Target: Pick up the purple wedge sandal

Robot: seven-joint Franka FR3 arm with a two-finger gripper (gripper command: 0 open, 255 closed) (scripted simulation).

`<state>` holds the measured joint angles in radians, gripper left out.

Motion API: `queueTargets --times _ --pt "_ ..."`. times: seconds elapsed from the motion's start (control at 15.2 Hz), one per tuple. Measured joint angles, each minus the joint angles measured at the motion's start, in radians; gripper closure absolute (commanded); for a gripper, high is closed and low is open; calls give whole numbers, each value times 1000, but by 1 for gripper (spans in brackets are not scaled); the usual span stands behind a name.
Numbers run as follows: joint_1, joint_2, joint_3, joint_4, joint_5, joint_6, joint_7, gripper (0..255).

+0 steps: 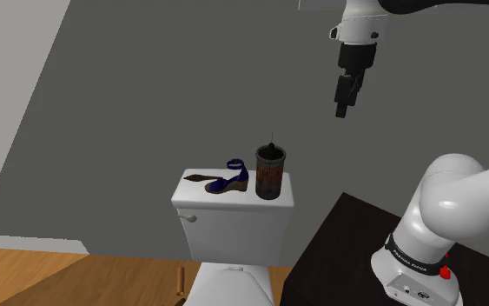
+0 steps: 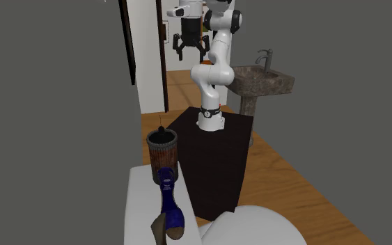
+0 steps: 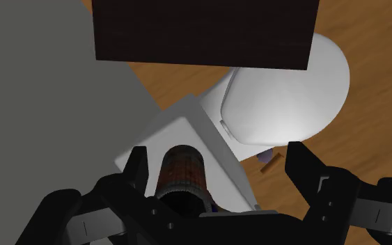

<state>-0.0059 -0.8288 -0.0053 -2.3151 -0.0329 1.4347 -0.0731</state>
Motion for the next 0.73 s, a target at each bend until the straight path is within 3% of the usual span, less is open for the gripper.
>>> queueTargets --times 0.2,0.73 --pt "3 30 6 -7 -1 39 2 0" --pt "16 254 43 -21 -18 287 22 0"
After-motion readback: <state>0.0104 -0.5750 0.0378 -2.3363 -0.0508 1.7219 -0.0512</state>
